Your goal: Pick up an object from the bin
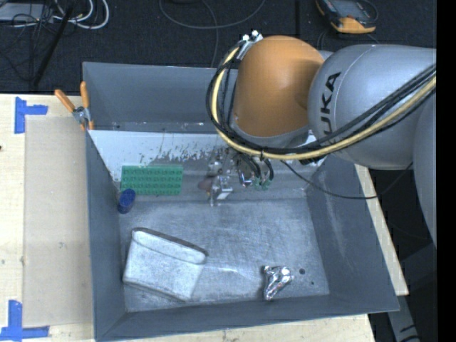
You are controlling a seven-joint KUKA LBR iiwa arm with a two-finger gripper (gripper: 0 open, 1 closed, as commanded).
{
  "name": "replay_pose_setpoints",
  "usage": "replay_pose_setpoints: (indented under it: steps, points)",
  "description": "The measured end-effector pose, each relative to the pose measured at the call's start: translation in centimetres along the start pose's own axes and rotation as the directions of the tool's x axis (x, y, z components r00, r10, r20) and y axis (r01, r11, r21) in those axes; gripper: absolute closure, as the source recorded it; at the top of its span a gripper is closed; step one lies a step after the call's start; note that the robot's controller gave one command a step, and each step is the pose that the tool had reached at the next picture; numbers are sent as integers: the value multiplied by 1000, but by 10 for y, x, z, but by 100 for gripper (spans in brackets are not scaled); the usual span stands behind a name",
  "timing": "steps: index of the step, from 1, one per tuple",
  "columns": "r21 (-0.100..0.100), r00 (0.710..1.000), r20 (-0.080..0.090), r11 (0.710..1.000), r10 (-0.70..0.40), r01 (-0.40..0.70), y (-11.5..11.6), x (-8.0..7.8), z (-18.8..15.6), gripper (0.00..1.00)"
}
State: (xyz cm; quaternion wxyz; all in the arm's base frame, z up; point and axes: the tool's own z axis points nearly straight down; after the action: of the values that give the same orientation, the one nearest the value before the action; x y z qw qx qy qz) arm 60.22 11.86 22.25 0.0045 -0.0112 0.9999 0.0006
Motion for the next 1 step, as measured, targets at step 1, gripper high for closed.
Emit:
replay_pose_setpoints:
  steps: [1]
  points:
    - [1, 995, -19, 995, -97, 97, -11, 26, 124, 100]
